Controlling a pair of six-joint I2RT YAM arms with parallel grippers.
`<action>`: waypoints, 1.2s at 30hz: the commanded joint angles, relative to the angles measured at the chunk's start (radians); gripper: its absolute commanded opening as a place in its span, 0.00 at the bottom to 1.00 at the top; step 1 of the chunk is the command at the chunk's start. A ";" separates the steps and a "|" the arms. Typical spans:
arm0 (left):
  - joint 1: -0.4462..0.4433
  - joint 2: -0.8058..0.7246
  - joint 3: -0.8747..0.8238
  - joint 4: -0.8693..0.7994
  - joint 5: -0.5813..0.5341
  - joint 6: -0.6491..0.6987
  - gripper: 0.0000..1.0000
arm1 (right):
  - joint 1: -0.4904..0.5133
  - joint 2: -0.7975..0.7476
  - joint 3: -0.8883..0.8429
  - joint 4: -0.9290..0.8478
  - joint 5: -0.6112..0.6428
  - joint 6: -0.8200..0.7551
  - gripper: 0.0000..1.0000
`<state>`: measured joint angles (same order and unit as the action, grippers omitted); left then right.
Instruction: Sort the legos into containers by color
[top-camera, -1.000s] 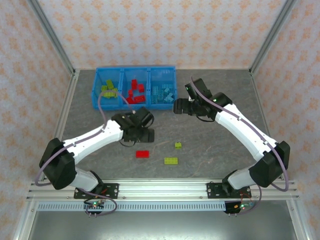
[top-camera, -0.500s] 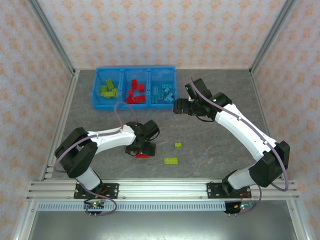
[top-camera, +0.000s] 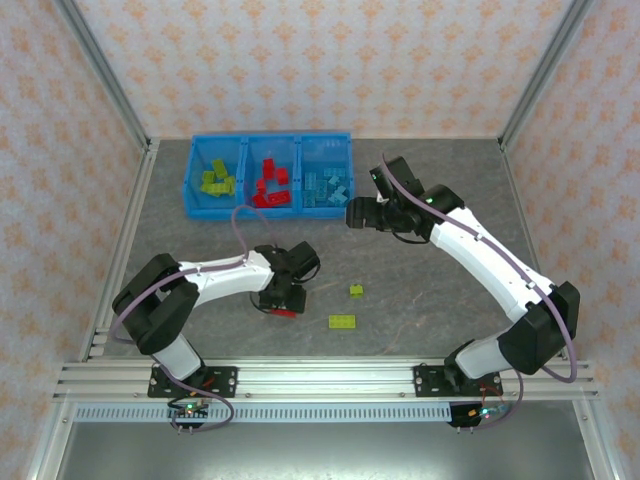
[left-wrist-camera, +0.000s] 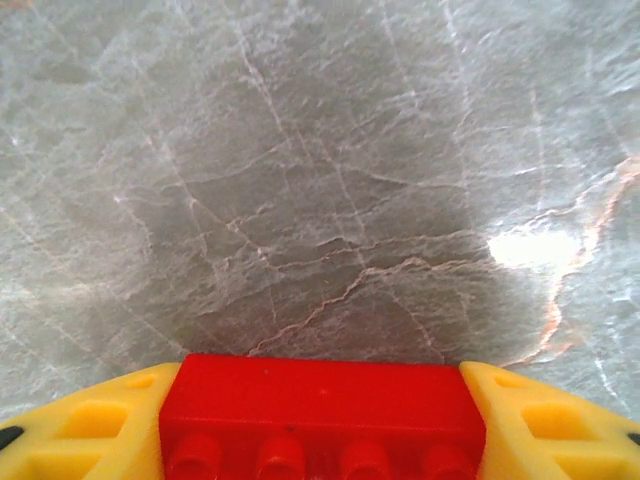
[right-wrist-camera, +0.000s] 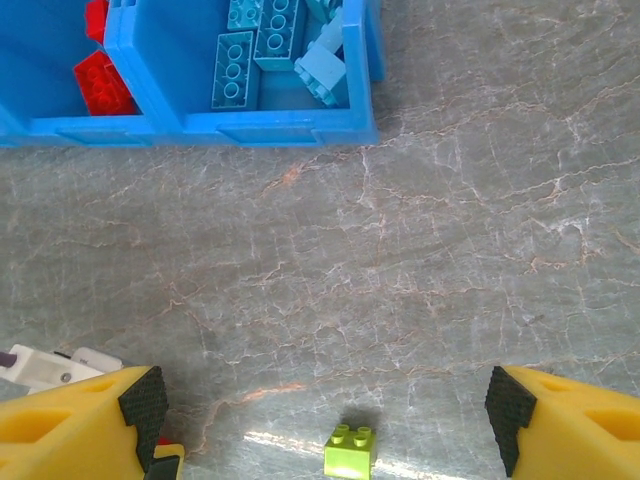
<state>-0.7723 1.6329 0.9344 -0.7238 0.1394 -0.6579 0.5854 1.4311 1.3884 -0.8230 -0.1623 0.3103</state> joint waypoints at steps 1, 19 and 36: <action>0.013 -0.065 0.103 -0.037 -0.076 0.022 0.49 | -0.004 -0.031 -0.016 -0.012 -0.052 -0.001 0.85; 0.390 0.199 0.743 -0.017 -0.296 0.118 0.49 | 0.070 -0.050 -0.100 0.039 -0.226 0.025 0.85; 0.502 0.581 1.226 -0.130 -0.221 0.138 0.75 | 0.074 -0.081 -0.113 0.024 -0.154 0.052 0.86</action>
<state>-0.2718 2.2490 2.1067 -0.8165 -0.0826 -0.5232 0.6540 1.3693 1.2816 -0.7883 -0.3527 0.3485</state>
